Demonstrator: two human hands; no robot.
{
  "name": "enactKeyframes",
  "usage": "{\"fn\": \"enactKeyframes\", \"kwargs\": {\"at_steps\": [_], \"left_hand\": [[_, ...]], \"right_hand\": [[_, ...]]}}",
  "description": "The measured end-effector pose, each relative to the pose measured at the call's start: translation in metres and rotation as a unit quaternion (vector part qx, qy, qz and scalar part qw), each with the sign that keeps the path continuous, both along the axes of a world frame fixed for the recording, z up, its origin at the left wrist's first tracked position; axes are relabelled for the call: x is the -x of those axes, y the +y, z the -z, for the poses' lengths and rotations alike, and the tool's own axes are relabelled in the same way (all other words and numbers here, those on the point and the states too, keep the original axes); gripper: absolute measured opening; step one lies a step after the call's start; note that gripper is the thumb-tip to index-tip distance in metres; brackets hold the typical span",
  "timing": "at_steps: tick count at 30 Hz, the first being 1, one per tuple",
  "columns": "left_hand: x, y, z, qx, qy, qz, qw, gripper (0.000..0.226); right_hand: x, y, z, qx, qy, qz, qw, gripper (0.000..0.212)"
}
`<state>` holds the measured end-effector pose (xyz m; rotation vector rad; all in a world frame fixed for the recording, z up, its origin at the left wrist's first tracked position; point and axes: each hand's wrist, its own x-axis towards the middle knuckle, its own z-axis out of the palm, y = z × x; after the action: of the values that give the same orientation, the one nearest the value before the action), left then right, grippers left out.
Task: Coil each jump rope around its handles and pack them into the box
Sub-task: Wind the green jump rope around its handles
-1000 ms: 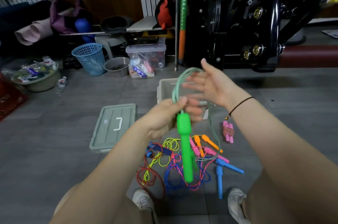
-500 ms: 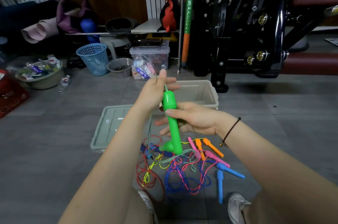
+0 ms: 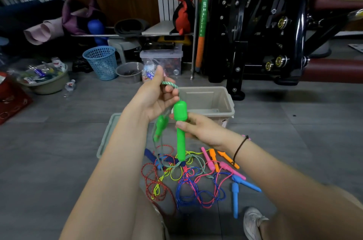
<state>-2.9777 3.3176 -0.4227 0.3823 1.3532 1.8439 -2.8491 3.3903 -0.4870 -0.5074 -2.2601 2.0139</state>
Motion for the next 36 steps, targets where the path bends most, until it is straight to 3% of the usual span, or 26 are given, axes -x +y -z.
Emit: {"fn": "enactKeyframes", "kwargs": {"at_steps": [2,7,10,12,14,16,17,19,22,24,28,31,33,36], "left_hand": [[-0.002,0.000,-0.003,-0.053,-0.060,0.003,0.997,0.044],[0.000,0.000,-0.004,-0.196,-0.168,0.076,0.963,0.047],[-0.002,0.001,-0.005,-0.268,-0.202,0.089,0.938,0.046],[0.001,0.003,-0.005,-0.274,-0.204,0.067,0.937,0.041],[0.005,0.004,-0.001,-0.181,-0.136,0.035,0.973,0.042],[0.004,0.008,0.010,0.004,0.000,0.022,1.000,0.051],[0.002,0.010,0.017,0.084,0.051,0.031,0.995,0.056],[-0.007,0.013,0.031,0.161,0.081,0.086,0.980,0.066],[-0.023,0.011,0.041,0.158,0.035,0.231,0.959,0.078],[-0.038,0.008,0.040,0.124,0.003,0.267,0.956,0.067],[-0.054,0.011,0.048,0.104,0.083,0.114,0.985,0.049],[-0.054,0.014,0.047,0.154,0.190,0.113,0.963,0.025],[-0.054,0.016,0.042,0.160,0.215,0.123,0.956,0.032],[-0.052,0.020,0.039,0.143,0.235,0.041,0.961,0.034]], "right_hand": [[0.004,0.002,-0.001,-0.045,0.045,0.044,0.997,0.019],[0.005,0.007,-0.005,-0.134,0.094,0.068,0.984,0.026],[0.004,0.004,-0.007,-0.079,0.074,0.027,0.994,0.029],[0.004,0.002,-0.007,0.019,0.071,0.015,0.997,0.019],[0.004,0.003,-0.009,0.144,0.077,0.022,0.986,0.014],[0.005,0.008,-0.014,0.236,0.105,0.048,0.965,0.014],[0.005,0.012,-0.017,0.264,0.124,0.066,0.954,0.014],[0.004,0.022,-0.024,0.296,0.161,0.095,0.937,0.015],[0.000,0.037,-0.034,0.304,0.193,0.118,0.925,0.017],[-0.003,0.045,-0.040,0.311,0.213,0.147,0.914,0.013],[-0.006,0.057,-0.046,0.334,0.247,0.204,0.887,0.017],[-0.008,0.062,-0.046,0.326,0.242,0.230,0.884,0.011],[-0.009,0.063,-0.045,0.301,0.217,0.235,0.898,0.009],[-0.012,0.064,-0.043,0.223,0.147,0.248,0.931,0.018]]}}
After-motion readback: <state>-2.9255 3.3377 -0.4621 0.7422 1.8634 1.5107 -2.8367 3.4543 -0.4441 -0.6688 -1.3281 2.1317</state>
